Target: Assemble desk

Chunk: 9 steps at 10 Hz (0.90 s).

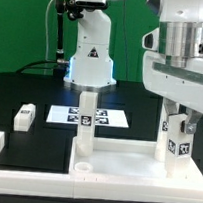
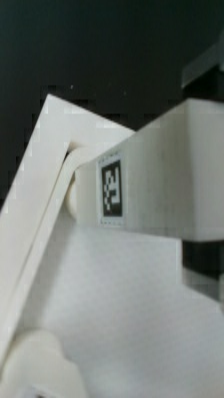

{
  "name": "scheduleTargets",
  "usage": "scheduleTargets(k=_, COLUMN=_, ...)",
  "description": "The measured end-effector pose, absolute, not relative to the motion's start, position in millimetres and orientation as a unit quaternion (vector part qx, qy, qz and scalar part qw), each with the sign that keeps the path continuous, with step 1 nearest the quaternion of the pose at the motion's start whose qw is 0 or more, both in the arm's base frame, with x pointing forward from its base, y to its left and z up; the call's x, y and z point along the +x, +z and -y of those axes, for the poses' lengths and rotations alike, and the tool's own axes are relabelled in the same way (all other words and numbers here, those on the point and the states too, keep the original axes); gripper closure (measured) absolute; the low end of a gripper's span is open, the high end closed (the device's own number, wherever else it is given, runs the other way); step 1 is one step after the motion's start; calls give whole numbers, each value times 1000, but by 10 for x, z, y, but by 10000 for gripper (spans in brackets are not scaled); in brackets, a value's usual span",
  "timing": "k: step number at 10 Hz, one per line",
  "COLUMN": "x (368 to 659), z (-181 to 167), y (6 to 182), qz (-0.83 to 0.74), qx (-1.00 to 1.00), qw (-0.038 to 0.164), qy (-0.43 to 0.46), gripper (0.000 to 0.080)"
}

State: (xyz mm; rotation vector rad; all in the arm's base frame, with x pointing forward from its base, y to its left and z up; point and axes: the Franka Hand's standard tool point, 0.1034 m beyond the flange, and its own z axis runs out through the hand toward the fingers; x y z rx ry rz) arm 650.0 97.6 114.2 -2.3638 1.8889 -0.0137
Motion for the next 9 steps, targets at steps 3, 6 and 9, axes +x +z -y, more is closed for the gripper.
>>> scheduleTargets(k=3, x=6446, z=-932, y=1122, qz=-746, qx=-657, qw=106, qy=1, gripper=505)
scheduleTargets(k=6, x=6427, z=-930, y=1112, qz=-764, qx=-636, qw=109, qy=3, gripper=394)
scheduleTargets(k=9, x=6460, z=-1010, y=1127, qz=-604, qx=-791, qw=94, qy=-29, gripper=173)
